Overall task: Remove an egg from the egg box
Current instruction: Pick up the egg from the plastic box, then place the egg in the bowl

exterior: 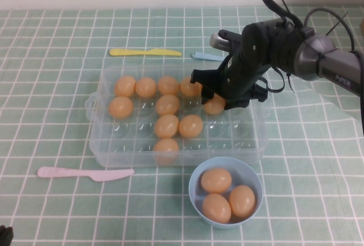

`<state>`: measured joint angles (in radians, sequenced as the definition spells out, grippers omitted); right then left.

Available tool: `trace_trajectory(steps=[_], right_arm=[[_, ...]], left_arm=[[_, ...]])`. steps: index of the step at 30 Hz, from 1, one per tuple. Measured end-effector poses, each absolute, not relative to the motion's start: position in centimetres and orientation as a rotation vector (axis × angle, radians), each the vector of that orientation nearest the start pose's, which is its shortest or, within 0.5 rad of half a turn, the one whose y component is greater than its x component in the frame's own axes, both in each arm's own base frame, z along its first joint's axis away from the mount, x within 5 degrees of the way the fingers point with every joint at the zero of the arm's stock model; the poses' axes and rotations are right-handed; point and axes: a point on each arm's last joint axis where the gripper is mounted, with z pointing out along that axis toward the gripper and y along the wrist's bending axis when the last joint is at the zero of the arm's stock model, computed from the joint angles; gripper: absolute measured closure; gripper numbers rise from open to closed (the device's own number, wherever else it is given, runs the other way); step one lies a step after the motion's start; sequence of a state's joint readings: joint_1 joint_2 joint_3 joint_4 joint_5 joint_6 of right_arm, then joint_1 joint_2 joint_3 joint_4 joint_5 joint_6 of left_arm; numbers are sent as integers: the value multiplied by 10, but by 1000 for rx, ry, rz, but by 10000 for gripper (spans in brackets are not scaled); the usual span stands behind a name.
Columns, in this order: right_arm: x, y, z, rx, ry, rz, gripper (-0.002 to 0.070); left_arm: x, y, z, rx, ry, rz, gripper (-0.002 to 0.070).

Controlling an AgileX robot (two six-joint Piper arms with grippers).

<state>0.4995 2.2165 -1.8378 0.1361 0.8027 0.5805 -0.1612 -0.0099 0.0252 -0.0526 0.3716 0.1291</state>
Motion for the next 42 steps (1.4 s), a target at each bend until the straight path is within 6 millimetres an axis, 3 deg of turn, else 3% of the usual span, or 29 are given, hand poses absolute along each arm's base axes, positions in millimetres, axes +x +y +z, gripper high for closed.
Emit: trace_trajectory(steps=[7,11,17,22,27,31,36,42], right_arm=[[423,243,197,168,2751,487,303],[408,246,226,56,2752,483,304],[364,249,292,-222,2693,475,304],[311,239,316,-424,2683,447,304],[264,227,316,-582,2706,433,304],[242,218,303,-639,2763,414,304],[235,216,281,-658,2843,385,304],[244,223,257,-657,2891,358,304]], left_arm=[[52,-10,172,238,1855,-74,678],[52,-10,172,238,1855,-74,678],[52,-10,172,238,1855,-74,678],[52,-10,172,238,1855,-74,678],[52,-10,172,238,1855,-74,678],[52,-10,172,238,1855,-74,678],[52,-10,172,238,1855,-74,678],[52,-10,172,238,1855,-74,678]])
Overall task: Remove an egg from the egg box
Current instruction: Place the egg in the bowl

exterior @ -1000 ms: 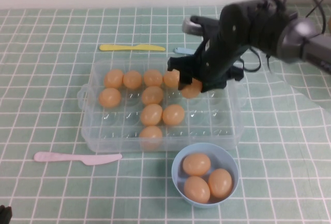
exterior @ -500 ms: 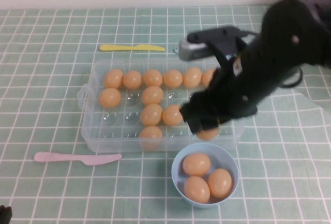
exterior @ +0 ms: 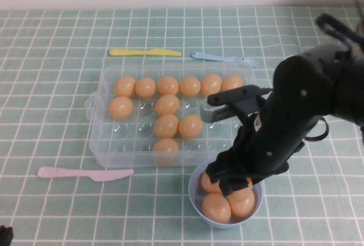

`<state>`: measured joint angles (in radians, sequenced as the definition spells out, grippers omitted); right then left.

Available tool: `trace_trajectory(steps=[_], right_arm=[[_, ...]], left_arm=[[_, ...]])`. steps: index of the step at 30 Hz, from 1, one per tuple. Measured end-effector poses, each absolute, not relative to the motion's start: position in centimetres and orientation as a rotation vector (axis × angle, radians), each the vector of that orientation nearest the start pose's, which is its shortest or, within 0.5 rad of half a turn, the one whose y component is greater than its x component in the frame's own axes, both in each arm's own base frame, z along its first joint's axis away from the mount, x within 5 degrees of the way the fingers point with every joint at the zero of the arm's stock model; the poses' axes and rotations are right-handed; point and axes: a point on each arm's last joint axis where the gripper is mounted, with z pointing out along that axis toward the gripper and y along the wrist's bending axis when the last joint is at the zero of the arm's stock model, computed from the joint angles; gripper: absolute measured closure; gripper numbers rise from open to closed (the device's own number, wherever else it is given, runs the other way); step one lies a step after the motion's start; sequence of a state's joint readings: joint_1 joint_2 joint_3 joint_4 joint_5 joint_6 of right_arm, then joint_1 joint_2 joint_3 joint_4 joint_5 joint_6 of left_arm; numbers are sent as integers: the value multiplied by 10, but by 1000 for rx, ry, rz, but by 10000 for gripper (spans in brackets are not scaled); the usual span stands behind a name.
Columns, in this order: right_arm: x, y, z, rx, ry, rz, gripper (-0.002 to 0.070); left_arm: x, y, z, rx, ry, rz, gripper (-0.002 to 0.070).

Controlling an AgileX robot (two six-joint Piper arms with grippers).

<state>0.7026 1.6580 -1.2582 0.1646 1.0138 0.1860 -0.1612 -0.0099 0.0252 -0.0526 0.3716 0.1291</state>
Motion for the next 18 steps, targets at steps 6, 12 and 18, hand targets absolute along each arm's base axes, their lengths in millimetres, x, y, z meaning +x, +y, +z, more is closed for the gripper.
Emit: trace_trajectory(steps=[6,12,18], right_arm=[[252,229,234,-663,2947,321,304],[253,232,227,-656,2962,327,294],[253,232,227,-654,2964,329,227]], left_arm=[[52,-10,172,238,1855,-74,678],[52,-10,172,238,1855,-74,678],[52,-10,172,238,1855,-74,678]])
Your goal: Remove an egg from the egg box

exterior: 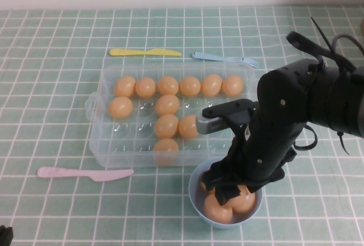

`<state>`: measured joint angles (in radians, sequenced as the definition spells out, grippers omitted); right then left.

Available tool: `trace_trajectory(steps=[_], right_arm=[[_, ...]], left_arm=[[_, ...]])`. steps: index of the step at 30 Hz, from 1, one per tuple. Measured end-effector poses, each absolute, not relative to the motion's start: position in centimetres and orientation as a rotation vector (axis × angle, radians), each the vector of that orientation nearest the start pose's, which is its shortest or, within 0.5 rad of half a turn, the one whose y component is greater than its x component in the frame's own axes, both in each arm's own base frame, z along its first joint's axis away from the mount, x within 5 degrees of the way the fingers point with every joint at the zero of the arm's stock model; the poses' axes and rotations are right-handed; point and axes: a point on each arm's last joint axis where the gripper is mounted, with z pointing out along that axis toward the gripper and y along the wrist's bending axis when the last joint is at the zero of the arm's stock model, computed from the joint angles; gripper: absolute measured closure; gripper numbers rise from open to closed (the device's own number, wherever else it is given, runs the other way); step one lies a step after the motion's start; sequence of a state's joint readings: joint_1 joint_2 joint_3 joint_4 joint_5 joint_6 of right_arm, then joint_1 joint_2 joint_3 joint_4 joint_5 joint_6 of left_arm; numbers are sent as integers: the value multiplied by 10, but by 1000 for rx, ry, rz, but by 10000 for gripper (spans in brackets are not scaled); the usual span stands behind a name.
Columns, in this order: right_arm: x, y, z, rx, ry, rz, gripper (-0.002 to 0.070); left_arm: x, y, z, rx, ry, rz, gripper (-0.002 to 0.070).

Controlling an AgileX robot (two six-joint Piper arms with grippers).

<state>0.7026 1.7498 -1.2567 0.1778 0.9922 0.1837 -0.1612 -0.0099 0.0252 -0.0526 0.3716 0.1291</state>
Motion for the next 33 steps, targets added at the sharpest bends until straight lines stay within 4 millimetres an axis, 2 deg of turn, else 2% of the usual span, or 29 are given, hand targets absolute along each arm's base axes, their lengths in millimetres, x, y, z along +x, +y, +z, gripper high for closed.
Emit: trace_trajectory(steps=[5,10,12,14,19,21,25,28,31,33], right_arm=[[250,231,238,-652,2933,355,209],[234,220,277,-655,2844,415,226],[226,213,294,-658,2811,435,265],[215,204,312,-663,2779,455,332],[184,179,346,-712,2752,468,598],[175,172,356,-757,2715,472,652],[158,156,376,-808,2617,493,682],[136,138,389,-813,2537,516,688],[118,122,387,-822,2505,523,691],[101,109,378,-832,2506,531,691]], left_arm=[[52,-10,172,238,1855,-74,678],[52,-10,172,238,1855,-74,678],[52,-10,172,238,1855,-74,678],[52,-10,172,238,1855,-74,678],[52,-10,172,238,1855,-74,678],[52,-10,172,238,1855,-74,678],[52,-10,172,238,1855,-74,678],[52,-10,172,238,1855,-74,678],[52,-10,172,238,1855,-74,678],[52,-10,172,238,1855,-74,678]])
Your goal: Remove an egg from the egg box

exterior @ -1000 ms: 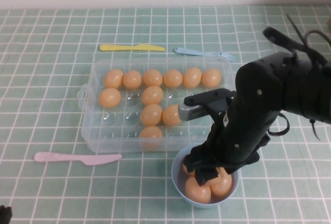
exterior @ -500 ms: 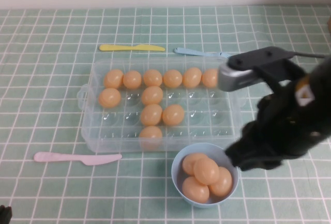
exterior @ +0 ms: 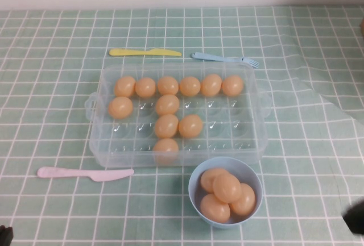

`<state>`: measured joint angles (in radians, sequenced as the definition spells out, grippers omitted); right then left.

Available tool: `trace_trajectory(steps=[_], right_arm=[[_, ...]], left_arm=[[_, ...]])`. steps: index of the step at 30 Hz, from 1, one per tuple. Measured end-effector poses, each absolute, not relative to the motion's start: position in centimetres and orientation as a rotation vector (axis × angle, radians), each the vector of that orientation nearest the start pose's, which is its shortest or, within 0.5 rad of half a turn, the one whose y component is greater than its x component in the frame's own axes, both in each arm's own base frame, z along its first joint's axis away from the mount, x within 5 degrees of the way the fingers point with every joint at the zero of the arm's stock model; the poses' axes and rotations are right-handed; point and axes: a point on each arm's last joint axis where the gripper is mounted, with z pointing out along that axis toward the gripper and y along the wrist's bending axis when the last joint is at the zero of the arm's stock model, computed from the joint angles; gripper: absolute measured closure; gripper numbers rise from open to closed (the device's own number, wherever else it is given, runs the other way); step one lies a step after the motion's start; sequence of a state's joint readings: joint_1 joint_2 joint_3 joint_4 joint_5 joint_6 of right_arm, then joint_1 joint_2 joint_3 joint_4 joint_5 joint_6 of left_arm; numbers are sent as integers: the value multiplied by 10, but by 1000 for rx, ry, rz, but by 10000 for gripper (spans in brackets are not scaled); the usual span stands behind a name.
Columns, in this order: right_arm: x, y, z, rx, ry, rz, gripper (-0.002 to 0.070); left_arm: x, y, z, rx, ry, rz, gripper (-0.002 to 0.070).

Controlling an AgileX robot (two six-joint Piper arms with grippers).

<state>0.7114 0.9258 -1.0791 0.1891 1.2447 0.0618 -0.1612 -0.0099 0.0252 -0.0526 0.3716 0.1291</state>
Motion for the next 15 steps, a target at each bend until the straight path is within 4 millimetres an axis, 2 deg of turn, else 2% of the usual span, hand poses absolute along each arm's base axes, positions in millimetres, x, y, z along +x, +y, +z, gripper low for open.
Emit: trace_trajectory(steps=[5,8,11,15], right_arm=[[76,87,354,-839,2517,523,691],[71,80,337,-825,2498,512,691],[72,79,317,-782,2437,524,691],[84,80,287,-707,2277,498,692]], left_arm=[[52,-10,172,238,1855,-74,678],[52,-10,172,238,1855,-74,678],[52,-10,172,238,1855,-74,678],[52,-10,172,238,1855,-74,678]])
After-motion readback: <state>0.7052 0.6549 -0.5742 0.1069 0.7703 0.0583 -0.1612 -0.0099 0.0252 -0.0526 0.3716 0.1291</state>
